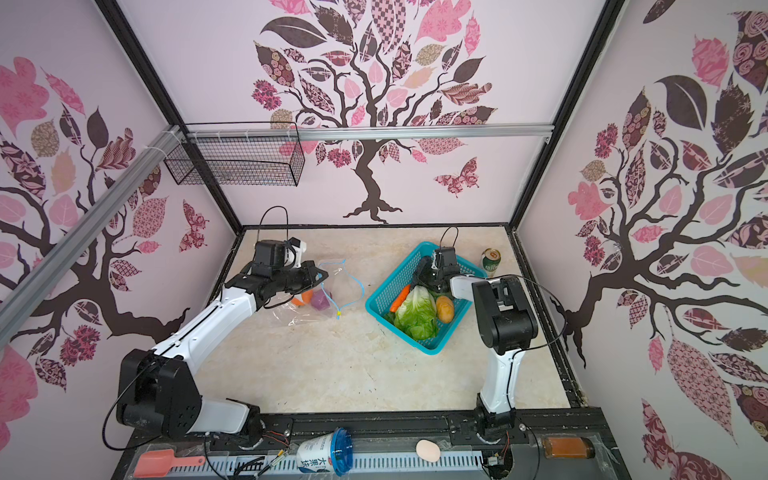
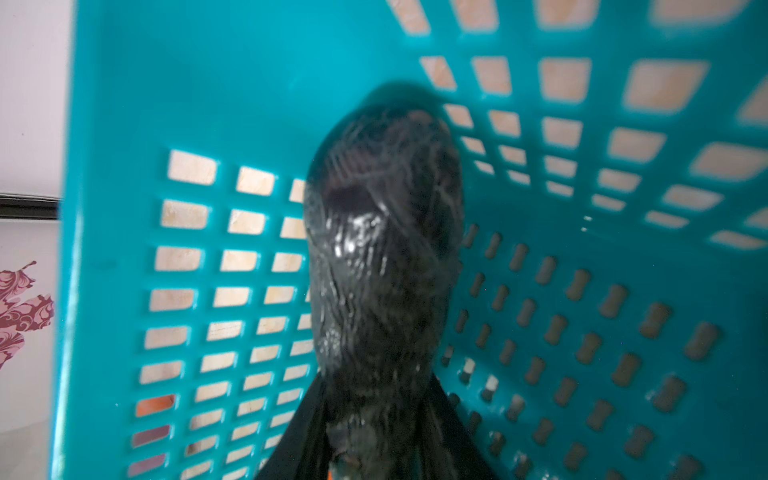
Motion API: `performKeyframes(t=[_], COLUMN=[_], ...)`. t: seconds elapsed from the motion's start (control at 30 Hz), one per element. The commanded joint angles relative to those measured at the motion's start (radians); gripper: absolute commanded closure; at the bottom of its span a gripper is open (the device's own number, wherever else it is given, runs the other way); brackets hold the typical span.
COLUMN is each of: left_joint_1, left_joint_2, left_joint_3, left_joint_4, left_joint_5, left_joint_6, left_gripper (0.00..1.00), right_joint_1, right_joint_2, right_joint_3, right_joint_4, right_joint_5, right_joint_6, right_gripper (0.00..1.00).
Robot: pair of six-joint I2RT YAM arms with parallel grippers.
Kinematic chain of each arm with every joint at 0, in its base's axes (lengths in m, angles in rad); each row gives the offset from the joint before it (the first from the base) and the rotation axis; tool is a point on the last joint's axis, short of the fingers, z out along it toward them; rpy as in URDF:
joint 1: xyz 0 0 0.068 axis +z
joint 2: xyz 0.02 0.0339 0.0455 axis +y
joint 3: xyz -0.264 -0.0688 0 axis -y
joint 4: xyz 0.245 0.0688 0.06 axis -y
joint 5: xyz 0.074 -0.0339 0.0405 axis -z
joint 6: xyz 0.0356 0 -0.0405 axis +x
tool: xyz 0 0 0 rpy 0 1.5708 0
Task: Place the food in the zip-top bag and seal the zipper
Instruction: 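Lower the right gripper and close it on the dark eggplant, then lift the dark eggplant with the right gripper over the bag mouth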
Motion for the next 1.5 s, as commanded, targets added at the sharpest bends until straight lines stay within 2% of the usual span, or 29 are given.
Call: performKeyframes(t=[0.0, 0.5, 0.73, 0.9, 1.07, 1.2, 1.37, 1.47], left_joint_1=[0.005, 0.004, 0.004, 0.004, 0.004, 0.003, 0.003, 0.002], left_joint_2=[-0.026, -0.031, -0.037, -0.038, -0.038, -0.037, -0.039, -0.04], left_joint_3=[0.013, 0.012, 0.012, 0.01, 0.01, 0.009, 0.009, 0.009], left_joint_4=[0.028, 0.029, 0.029, 0.033, 0.038, 0.04, 0.041, 0.041], left_joint_5=[0.008, 0.011, 0.011, 0.019, 0.027, 0.034, 0.037, 0.042], left_joint_6=[-0.001, -0.003, -0.005, -0.01, -0.015, -0.019, -0.019, -0.021], left_gripper=[1.0, 1.0, 1.0, 1.0, 1.0, 1.0, 1.0, 1.0], right_joint_1=[-0.003, -0.004, 0.02, 0.118, 0.234, 0.332, 0.452, 0.504], right_joint_2=[-0.09, -0.26, -0.359, -0.432, -0.471, -0.451, -0.404, -0.378], right_joint_3=[-0.002, 0.038, 0.028, 0.03, 0.033, 0.062, 0.115, 0.122], right_joint_4=[0.013, -0.052, -0.077, -0.138, -0.121, -0.077, -0.092, -0.086], right_joint_5=[-0.014, -0.008, -0.077, -0.064, -0.044, -0.077, -0.073, -0.028], right_joint_6=[-0.037, -0.145, -0.181, -0.231, -0.228, -0.215, -0.286, -0.338], right_gripper=[0.7, 0.7, 0.71, 0.7, 0.7, 0.7, 0.7, 0.7])
